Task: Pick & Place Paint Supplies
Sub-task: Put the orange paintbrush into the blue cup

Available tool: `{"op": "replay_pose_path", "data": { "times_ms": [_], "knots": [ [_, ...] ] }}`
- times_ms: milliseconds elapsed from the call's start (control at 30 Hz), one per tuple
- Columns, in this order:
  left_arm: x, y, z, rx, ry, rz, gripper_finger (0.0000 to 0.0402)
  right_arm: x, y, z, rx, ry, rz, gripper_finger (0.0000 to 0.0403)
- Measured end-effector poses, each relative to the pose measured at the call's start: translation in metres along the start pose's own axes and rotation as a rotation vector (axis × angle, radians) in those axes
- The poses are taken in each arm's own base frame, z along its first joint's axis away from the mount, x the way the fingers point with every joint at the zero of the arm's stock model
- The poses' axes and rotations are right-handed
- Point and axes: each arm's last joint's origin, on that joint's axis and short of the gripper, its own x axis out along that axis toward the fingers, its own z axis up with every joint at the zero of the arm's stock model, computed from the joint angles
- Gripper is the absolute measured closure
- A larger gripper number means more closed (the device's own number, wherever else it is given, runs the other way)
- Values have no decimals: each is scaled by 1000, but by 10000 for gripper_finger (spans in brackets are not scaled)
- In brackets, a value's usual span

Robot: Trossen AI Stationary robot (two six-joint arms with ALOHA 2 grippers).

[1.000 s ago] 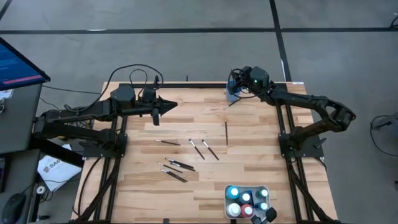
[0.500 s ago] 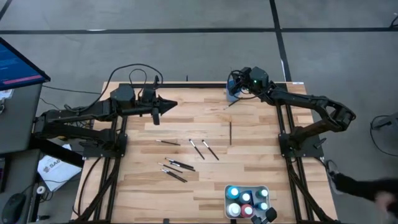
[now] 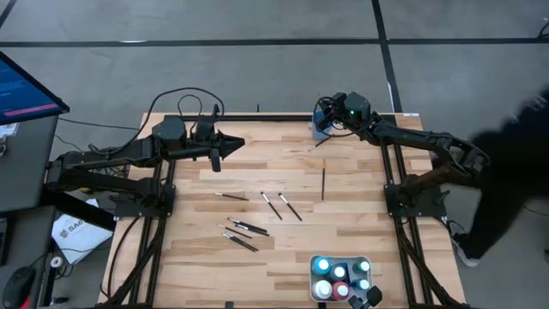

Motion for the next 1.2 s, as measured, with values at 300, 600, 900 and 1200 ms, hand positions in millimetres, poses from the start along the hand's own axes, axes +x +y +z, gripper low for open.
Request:
{"op": "replay_pose_path", "data": {
  "times_ms": [300, 600, 900, 1200],
  "knots": [
    [0, 0, 0, -3, 2, 1, 294, -22, 1, 18, 13, -70, 34, 332],
    [0, 0, -1, -4, 6, 3, 286, -94, 1, 5, 188, 260, 44, 332],
    [0, 0, -1, -4, 9, 5, 286, -111, 31, -44, 266, 746, -40, 314],
    [0, 1, -1, -11, 10, 8, 285, -71, 59, -83, 309, 910, -160, 212]
  ]
}}
